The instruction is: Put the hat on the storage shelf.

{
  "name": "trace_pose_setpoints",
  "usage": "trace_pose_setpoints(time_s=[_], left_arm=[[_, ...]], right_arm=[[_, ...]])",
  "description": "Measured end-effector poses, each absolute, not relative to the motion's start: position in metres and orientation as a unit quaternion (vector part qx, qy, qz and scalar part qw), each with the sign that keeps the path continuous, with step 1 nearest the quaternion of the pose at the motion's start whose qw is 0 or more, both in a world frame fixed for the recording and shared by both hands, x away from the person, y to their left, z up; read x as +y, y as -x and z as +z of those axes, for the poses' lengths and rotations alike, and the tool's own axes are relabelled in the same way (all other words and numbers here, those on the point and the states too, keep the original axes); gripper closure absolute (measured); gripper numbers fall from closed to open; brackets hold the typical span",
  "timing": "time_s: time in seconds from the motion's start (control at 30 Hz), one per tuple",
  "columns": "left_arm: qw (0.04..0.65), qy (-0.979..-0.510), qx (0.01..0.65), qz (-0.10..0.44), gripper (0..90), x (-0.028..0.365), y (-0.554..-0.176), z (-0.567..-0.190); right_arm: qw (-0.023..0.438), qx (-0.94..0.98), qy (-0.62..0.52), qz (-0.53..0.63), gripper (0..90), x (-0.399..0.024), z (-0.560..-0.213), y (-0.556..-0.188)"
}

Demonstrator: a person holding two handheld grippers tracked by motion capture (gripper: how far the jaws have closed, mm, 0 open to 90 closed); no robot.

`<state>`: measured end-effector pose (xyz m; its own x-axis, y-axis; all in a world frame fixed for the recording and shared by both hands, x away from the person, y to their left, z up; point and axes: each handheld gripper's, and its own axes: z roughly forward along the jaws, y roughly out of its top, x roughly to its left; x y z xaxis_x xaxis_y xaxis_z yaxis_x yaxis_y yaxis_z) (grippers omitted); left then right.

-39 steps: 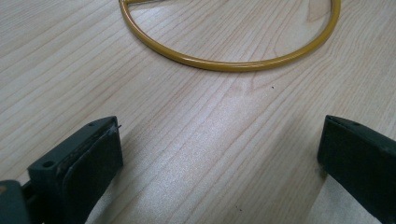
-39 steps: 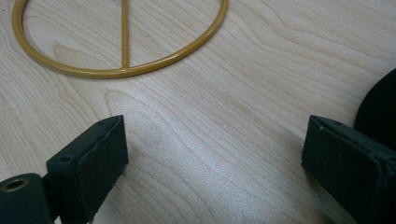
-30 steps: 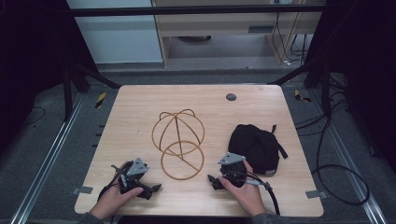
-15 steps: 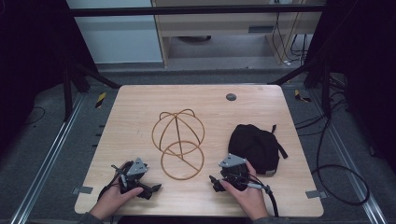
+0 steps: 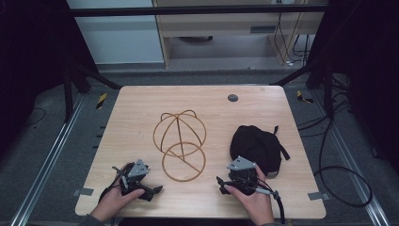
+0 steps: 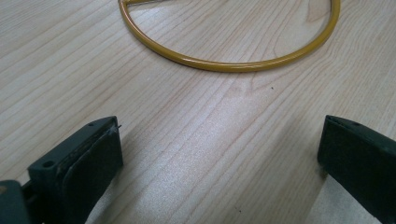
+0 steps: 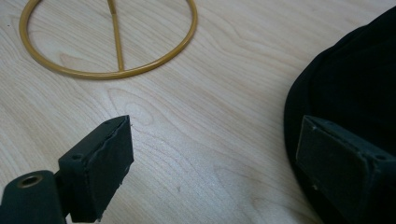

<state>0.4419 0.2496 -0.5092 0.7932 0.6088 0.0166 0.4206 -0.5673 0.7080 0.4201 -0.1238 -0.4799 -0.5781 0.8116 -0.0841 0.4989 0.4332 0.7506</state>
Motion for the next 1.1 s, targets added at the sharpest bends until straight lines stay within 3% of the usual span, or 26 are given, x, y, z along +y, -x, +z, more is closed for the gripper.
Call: trace_pose_setpoints(time_s=[0.37, 0.7, 1.1], left_arm=[[0.361, -0.875, 0.294, 0.131, 0.0, 0.250, -0.442, -0.509], [0.361, -0.875, 0.295, 0.131, 0.0, 0.250, -0.441, -0.509], [0.360, -0.875, 0.295, 0.130, 0.0, 0.250, -0.441, -0.509]], right_arm=[[0.271, 0.816, -0.411, 0.304, 11.3, -0.144, -0.445, -0.416], [0.261, 0.832, -0.418, 0.254, 13.8, -0.170, -0.412, -0.427], [0.243, 0.842, -0.432, 0.212, 25.6, -0.206, -0.375, -0.462]])
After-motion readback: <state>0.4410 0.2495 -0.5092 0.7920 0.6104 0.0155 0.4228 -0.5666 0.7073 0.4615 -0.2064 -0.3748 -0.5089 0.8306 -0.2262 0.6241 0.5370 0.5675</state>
